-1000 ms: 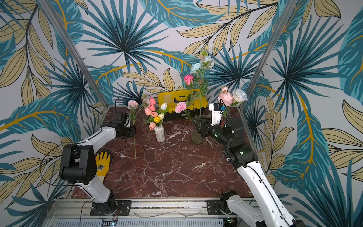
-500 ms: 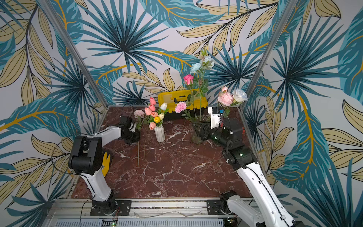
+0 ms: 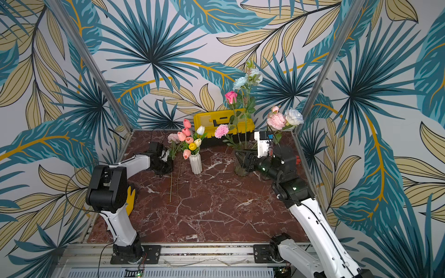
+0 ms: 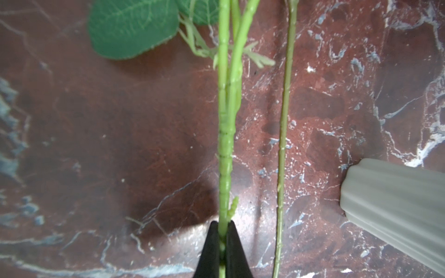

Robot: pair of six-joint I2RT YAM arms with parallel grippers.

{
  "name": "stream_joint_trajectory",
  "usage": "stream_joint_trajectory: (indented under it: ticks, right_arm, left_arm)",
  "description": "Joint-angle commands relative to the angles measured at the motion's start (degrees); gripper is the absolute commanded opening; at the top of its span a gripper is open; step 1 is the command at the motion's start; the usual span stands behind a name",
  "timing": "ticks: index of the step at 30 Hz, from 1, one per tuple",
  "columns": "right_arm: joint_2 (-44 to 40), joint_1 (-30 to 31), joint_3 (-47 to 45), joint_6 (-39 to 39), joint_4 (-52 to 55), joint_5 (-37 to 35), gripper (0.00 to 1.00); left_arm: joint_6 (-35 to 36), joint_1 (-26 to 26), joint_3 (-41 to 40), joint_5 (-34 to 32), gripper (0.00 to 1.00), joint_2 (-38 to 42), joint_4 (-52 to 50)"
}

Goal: Pick out pink flowers from the vase
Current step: Place the flower at the center of the board.

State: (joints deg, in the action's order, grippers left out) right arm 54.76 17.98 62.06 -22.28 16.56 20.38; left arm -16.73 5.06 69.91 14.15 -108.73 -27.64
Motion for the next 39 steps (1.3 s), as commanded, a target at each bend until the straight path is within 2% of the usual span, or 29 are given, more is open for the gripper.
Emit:
stream_joint_trajectory:
  ticks: [1,13,18,23,30,35,39]
  right_arm:
    - [0.2,0.2,-1.0,1.2,0.9,-0.4,0.54]
    - [-0.7,0.2,0.7,2.9,4.6,-3.6,0.55]
    - [-1.7,0.2,3.0,4.1,7.9,-7.6,0.56]
    - [-0.8,0.2,9.2,7.8,16.6,-15.3,0.63]
    - [1.9,0.2,17.4,12.1,22.1,-20.5,0.64]
    - [6.8,0.2,24.8,17.5,25.1,-14.6,0.60]
    - [7.8,0.2,22.9,25.7,21.5,-10.0,0.58]
  left_arm:
    - [1.5,0.1,3.7,1.2,0.00,-2.1,1.0]
    - [1.7,0.2,3.7,-1.6,0.25,-0.1,-1.2]
    - [0.1,0.2,3.1,-1.7,0.34,3.6,-1.3]
    - [-4.0,0.1,-0.6,-4.2,0.40,13.1,-0.3]
    - [-9.9,0.4,-11.4,-6.3,0.41,30.3,5.8]
    - [-12.4,1.5,-18.1,-6.2,0.45,41.3,6.8]
    - [-13.2,3.2,-22.3,-2.6,0.47,47.9,7.0]
